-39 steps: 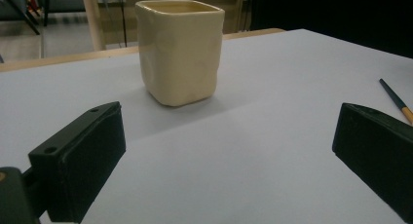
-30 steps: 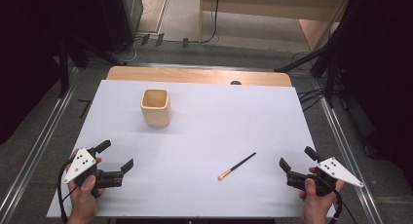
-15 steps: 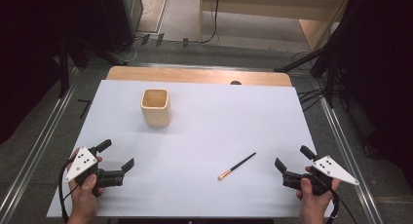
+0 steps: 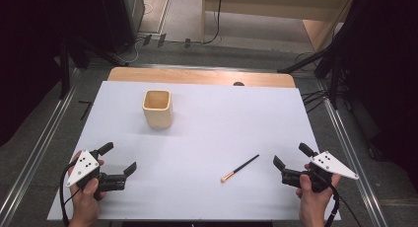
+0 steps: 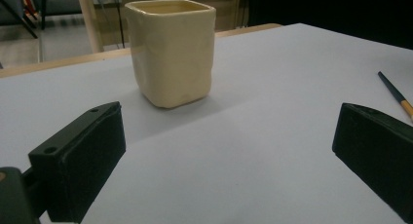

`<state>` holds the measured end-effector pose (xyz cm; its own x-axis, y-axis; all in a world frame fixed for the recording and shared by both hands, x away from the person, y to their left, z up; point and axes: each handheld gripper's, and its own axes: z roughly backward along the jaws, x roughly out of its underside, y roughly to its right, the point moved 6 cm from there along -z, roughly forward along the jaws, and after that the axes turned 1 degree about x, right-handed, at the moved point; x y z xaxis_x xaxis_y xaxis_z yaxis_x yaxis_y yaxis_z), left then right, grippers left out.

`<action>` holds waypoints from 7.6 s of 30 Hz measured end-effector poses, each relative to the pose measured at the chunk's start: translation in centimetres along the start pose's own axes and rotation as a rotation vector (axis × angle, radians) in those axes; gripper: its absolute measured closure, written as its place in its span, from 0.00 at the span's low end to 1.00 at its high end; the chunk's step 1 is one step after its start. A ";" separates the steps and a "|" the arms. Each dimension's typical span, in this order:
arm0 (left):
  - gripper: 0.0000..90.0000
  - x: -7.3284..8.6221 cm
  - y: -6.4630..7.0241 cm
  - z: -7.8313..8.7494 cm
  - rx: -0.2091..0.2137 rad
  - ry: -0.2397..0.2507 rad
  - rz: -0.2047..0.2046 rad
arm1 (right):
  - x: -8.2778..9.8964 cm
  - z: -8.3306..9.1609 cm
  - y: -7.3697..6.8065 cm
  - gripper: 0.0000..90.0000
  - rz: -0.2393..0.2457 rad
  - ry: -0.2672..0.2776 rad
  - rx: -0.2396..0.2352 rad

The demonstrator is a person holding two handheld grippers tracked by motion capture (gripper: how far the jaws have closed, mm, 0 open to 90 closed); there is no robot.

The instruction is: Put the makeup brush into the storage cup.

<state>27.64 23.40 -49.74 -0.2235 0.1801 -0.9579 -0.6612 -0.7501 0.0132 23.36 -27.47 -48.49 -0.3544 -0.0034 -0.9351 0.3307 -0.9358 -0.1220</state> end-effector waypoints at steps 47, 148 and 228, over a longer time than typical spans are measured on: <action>0.00 0.2 0.3 -0.5 0.008 -0.016 -0.024 | -6.4 -7.8 -4.2 0.00 0.296 -0.347 -0.243; 0.00 -5.2 5.5 -8.1 0.124 0.043 0.055 | -0.7 -10.1 -8.7 0.94 0.406 -0.562 -0.311; 0.94 -6.4 9.5 -9.4 0.453 0.037 0.241 | -0.7 -10.3 -17.8 0.33 0.246 -0.109 -0.534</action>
<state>29.50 9.18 -46.18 -0.3876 0.0079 -0.9218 -0.8399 -0.4152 0.3496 26.75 -7.14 -49.13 -0.2900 -0.2601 -0.9210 0.7986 -0.5961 -0.0831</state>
